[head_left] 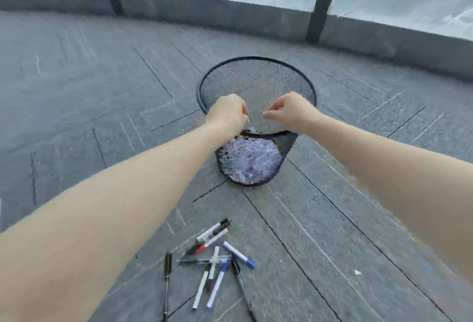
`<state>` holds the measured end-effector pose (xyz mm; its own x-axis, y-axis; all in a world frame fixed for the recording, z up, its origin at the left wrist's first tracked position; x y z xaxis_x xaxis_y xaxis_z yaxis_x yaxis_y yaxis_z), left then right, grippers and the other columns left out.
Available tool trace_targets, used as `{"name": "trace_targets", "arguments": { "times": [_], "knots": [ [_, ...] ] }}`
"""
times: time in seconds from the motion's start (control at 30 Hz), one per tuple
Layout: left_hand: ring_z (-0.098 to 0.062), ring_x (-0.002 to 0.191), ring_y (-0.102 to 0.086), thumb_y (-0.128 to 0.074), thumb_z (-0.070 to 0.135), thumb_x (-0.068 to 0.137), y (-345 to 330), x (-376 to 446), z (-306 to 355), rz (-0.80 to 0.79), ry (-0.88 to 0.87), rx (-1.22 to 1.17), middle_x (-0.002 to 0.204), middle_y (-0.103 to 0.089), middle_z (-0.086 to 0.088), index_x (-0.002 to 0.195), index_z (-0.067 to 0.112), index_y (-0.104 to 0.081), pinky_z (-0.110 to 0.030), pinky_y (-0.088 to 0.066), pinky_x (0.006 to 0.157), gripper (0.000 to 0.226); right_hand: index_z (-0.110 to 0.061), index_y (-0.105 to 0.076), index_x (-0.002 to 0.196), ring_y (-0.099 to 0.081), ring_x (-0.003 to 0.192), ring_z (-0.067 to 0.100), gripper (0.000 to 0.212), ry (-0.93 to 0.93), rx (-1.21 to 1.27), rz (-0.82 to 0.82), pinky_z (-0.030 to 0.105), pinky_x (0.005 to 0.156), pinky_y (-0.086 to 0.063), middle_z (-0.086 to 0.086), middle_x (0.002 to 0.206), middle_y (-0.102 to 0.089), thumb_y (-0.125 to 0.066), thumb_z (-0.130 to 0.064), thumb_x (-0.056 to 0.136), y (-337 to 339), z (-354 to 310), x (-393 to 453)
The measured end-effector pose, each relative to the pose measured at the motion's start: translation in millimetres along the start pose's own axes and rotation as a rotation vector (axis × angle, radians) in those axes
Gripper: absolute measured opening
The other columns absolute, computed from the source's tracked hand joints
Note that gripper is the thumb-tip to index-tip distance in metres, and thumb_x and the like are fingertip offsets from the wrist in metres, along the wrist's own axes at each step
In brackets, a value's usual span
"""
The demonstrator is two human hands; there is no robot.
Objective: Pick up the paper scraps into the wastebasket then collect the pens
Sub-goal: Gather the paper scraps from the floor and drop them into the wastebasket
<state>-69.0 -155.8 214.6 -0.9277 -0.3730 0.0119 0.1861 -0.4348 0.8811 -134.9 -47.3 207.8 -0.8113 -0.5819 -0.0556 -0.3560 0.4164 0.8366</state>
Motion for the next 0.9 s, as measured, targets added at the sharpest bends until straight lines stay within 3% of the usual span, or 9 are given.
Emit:
{"name": "trace_targets", "arguments": {
  "times": [0.1, 0.17, 0.27, 0.33, 0.47, 0.57, 0.7, 0.8, 0.9],
  "knots": [
    [-0.021, 0.088, -0.054, -0.061, 0.015, 0.084, -8.6, 6.5, 0.2, -0.034, 0.004, 0.025, 0.104, -0.061, -0.003, 0.083, 0.02, -0.058, -0.032, -0.044, 0.079, 0.006, -0.013, -0.07, 0.096, -0.038, 0.046, 0.009, 0.028, -0.006, 0.01, -0.013, 0.025, 0.051, -0.036, -0.001, 0.062, -0.056, -0.053, -0.034, 0.091, -2.7, 5.7, 4.9],
    [-0.021, 0.092, -0.056, -0.062, 0.021, 0.083, -15.2, 14.6, -1.6, -0.082, -0.002, 0.078, 0.102, -0.062, -0.002, 0.083, 0.021, -0.057, -0.032, -0.044, 0.08, 0.005, -0.019, -0.065, 0.108, -0.048, 0.058, 0.008, 0.023, 0.018, -0.003, 0.025, 0.032, 0.069, -0.048, -0.003, 0.08, -0.063, -0.055, -0.028, 0.09, 1.4, 11.1, 6.4],
    [-0.022, 0.082, -0.057, -0.057, 0.033, 0.088, -20.3, 20.8, -2.4, -0.133, 0.009, 0.115, 0.085, -0.063, -0.003, 0.086, 0.016, -0.067, -0.031, -0.044, 0.074, 0.02, -0.019, -0.063, 0.113, -0.061, 0.088, 0.012, 0.027, 0.024, 0.007, 0.078, 0.035, 0.092, -0.048, -0.004, 0.097, -0.067, -0.057, -0.014, 0.087, 5.8, 17.5, 2.0],
    [-0.023, 0.079, -0.056, -0.058, 0.029, 0.088, -21.6, 22.0, 1.8, -0.153, -0.017, 0.138, 0.081, -0.061, -0.003, 0.085, 0.015, -0.069, -0.03, -0.043, 0.072, 0.017, -0.017, -0.068, 0.105, -0.063, 0.092, 0.012, 0.025, 0.02, 0.03, 0.114, 0.034, 0.096, -0.046, -0.003, 0.098, -0.07, -0.055, -0.006, 0.086, 9.2, 19.8, -0.9],
    [-0.02, 0.087, -0.06, -0.066, 0.016, 0.079, -29.9, 25.9, 2.4, -0.242, -0.063, 0.172, 0.089, -0.064, -0.001, 0.066, 0.024, -0.057, -0.031, -0.048, 0.079, 0.018, -0.019, -0.07, 0.091, -0.062, 0.088, 0.01, 0.026, 0.032, 0.03, 0.139, 0.052, 0.107, -0.032, -0.009, 0.085, -0.067, -0.052, -0.004, 0.083, 8.3, 18.0, 0.0],
    [-0.019, 0.085, -0.057, -0.069, 0.022, 0.079, -31.9, 27.7, 4.5, -0.241, -0.106, 0.183, 0.089, -0.062, 0.0, 0.075, 0.021, -0.064, -0.028, -0.046, 0.077, 0.006, -0.02, -0.069, 0.097, -0.055, 0.089, 0.007, 0.034, 0.042, 0.013, 0.206, 0.03, 0.101, -0.038, -0.005, 0.098, -0.063, -0.046, 0.001, 0.084, 10.9, 18.3, -1.0],
    [-0.021, 0.082, -0.058, -0.062, 0.027, 0.085, -33.6, 28.2, 10.0, -0.222, -0.155, 0.148, 0.084, -0.064, -0.004, 0.082, 0.017, -0.071, -0.027, -0.043, 0.073, 0.013, -0.018, -0.069, 0.098, -0.046, 0.074, -0.003, 0.031, 0.044, 0.03, 0.359, 0.002, 0.069, -0.034, -0.007, 0.094, -0.054, -0.047, 0.001, 0.086, 21.6, 19.7, -12.1],
    [-0.021, 0.083, -0.059, -0.058, 0.023, 0.088, -33.9, 27.5, 12.4, -0.248, -0.183, 0.166, 0.088, -0.067, -0.005, 0.083, 0.015, -0.072, -0.026, -0.043, 0.075, 0.016, -0.013, -0.067, 0.101, -0.054, 0.082, 0.0, 0.027, 0.068, 0.156, 0.479, -0.002, 0.073, -0.038, -0.007, 0.095, -0.061, -0.048, 0.0, 0.087, 30.1, 22.0, -33.0],
    [-0.017, 0.085, -0.055, -0.058, 0.011, 0.086, -24.3, 23.6, 16.1, -0.188, -0.218, 0.098, 0.092, -0.061, -0.001, 0.084, 0.019, -0.068, -0.026, -0.042, 0.077, 0.013, -0.013, -0.066, 0.101, -0.057, 0.091, 0.005, 0.024, -0.019, 0.31, 0.662, 0.01, 0.085, -0.044, -0.006, 0.098, -0.062, -0.05, -0.002, 0.087, 33.3, 57.7, -79.0]
  ]
}}
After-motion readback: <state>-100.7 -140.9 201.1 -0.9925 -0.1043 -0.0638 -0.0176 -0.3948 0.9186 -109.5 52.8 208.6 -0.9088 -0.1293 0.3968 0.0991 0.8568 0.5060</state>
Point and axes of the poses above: each hand's wrist, its own x-axis towards the middle knuckle, its own y-axis out of the back of the hand, z = x × y, the point moved 9 cm from there along x, towards the middle knuckle
